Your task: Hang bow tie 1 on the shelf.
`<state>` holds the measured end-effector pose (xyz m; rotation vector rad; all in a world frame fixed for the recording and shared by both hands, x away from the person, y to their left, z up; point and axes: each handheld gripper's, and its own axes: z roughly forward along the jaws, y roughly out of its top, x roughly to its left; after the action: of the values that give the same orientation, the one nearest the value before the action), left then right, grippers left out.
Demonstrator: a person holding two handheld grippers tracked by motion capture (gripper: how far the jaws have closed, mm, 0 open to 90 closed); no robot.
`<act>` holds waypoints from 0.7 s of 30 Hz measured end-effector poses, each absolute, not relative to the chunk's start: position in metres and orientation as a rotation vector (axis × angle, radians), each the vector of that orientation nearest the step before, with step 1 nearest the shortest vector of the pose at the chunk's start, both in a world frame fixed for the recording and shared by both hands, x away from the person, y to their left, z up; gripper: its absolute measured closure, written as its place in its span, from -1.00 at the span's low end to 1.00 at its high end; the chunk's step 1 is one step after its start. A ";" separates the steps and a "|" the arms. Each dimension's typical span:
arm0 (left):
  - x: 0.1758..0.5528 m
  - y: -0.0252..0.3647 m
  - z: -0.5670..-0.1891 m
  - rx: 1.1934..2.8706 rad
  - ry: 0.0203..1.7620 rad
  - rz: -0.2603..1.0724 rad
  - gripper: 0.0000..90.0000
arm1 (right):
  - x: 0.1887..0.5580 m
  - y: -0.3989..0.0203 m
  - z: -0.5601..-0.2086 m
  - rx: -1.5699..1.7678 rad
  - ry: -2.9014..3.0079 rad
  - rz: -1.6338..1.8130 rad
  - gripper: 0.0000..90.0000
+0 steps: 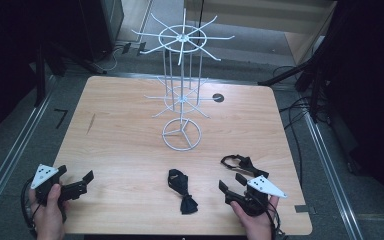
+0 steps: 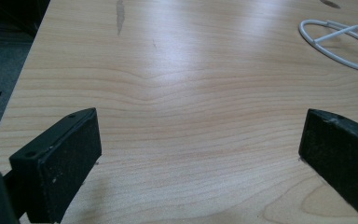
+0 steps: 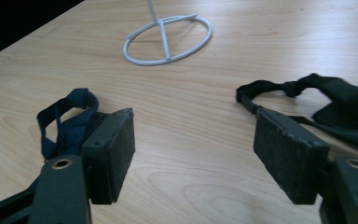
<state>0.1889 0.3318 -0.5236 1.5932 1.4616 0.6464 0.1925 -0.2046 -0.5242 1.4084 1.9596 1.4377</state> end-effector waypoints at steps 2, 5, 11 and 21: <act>0.189 0.332 -0.524 1.593 1.462 0.646 -1.00 | 0.192 -0.198 -0.524 1.389 1.993 1.465 -0.18; 0.189 0.332 -0.524 1.593 1.461 0.646 -1.00 | 0.190 -0.190 -0.524 1.377 2.005 1.474 -0.18; 0.189 0.332 -0.524 1.590 1.461 0.644 -1.00 | 0.188 -0.175 -0.525 1.358 2.046 1.477 -0.19; 0.189 0.333 -0.524 1.590 1.463 0.640 -1.00 | 0.188 -0.146 -0.529 1.338 2.130 1.489 -0.11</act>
<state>0.1889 0.3325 -0.5236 1.5903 1.4626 0.6398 0.1882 -0.1460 -0.5292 1.3380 2.1299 1.4886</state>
